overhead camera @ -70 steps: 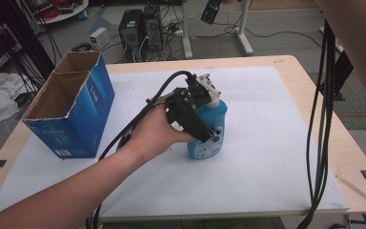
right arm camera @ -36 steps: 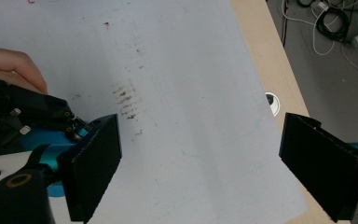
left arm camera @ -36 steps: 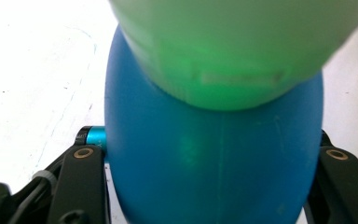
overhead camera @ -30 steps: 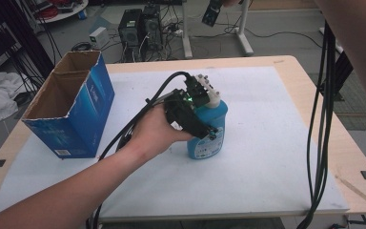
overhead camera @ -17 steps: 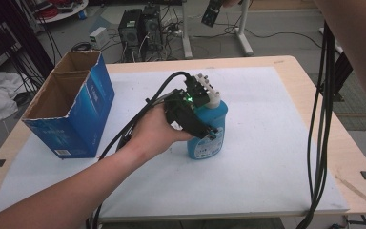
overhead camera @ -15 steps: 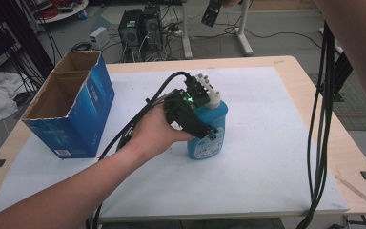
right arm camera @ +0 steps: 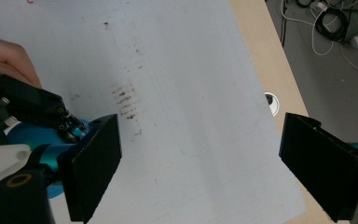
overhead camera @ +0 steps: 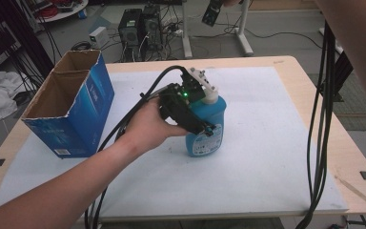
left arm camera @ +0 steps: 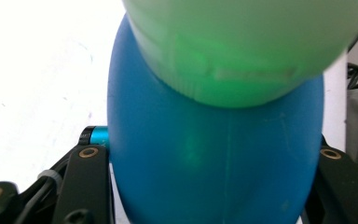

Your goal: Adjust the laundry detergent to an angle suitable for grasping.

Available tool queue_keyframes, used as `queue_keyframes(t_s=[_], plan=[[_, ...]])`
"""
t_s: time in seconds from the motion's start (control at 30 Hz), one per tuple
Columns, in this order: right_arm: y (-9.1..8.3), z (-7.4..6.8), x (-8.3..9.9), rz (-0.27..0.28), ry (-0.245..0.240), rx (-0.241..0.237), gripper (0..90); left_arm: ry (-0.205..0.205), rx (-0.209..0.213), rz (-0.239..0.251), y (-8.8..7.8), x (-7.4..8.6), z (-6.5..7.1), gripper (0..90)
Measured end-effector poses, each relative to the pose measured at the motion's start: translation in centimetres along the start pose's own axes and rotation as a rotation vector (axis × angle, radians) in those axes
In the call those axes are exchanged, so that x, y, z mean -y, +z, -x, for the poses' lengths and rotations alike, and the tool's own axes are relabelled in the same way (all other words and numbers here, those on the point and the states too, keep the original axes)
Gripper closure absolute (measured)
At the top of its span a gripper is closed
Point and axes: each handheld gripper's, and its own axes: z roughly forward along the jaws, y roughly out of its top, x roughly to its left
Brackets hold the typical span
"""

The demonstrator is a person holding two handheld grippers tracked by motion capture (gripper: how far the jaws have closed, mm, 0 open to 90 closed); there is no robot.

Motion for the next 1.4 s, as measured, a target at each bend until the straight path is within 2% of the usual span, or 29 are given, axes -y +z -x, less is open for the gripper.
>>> queue_keyframes(t_s=[0.17,0.3,0.37,0.47,0.53,0.57,0.7,0.8,0.87,0.93,0.97,1.0,1.1,1.17,1.3,1.4], plan=[[0.0,0.0,0.0,0.000,0.000,0.000,12.5,0.043,0.056,0.047,-2.4,-0.4,-0.9,44.1],[0.0,0.0,0.0,-0.001,-0.001,0.002,12.5,0.101,0.107,0.064,-3.7,-0.1,-1.8,44.1],[0.0,0.0,0.0,0.001,-0.001,0.002,12.5,0.131,0.131,0.064,-4.0,0.3,-2.2,44.1],[0.0,0.0,0.0,0.000,-0.001,0.004,12.5,0.142,0.176,0.041,-4.2,1.1,-2.8,44.1],[0.0,-0.1,0.0,-0.002,-0.002,0.001,12.5,0.151,0.198,0.047,-4.3,1.6,-2.9,44.1],[0.0,-0.1,-0.1,-0.002,0.000,0.001,12.5,0.171,0.206,0.045,-4.4,1.7,-3.1,44.2],[0.2,-0.3,-0.1,-0.002,-0.005,0.001,12.5,0.193,0.234,0.075,-4.4,2.6,-3.6,44.2],[0.2,-0.3,-0.1,-0.007,-0.002,0.000,12.5,0.232,0.256,0.073,-4.1,3.1,-3.7,44.2],[0.2,-0.3,-0.1,-0.007,-0.005,0.000,12.5,0.240,0.260,0.062,-3.8,3.5,-3.5,44.2],[0.2,-0.3,0.0,-0.003,-0.004,0.001,12.5,0.268,0.262,0.041,-3.5,3.8,-3.5,44.1],[0.3,-0.3,0.0,-0.003,-0.005,0.000,12.5,0.252,0.251,0.019,-3.2,4.0,-3.4,44.1],[0.3,-0.3,0.0,-0.003,-0.005,0.000,12.5,0.252,0.251,0.019,-3.2,4.0,-3.4,44.1],[0.4,-0.3,0.1,-0.004,-0.004,-0.003,12.5,0.280,0.235,-0.016,-2.9,4.6,-3.6,44.1],[0.5,-0.3,0.1,-0.003,-0.003,-0.002,12.5,0.278,0.240,-0.020,-2.8,4.7,-3.7,44.0],[0.4,-0.3,0.2,-0.001,-0.002,-0.002,12.5,0.256,0.244,0.010,-2.4,5.2,-3.6,43.8],[0.5,-0.4,0.1,-0.001,-0.007,-0.001,12.5,0.262,0.242,0.004,-2.1,5.3,-3.6,43.5]])
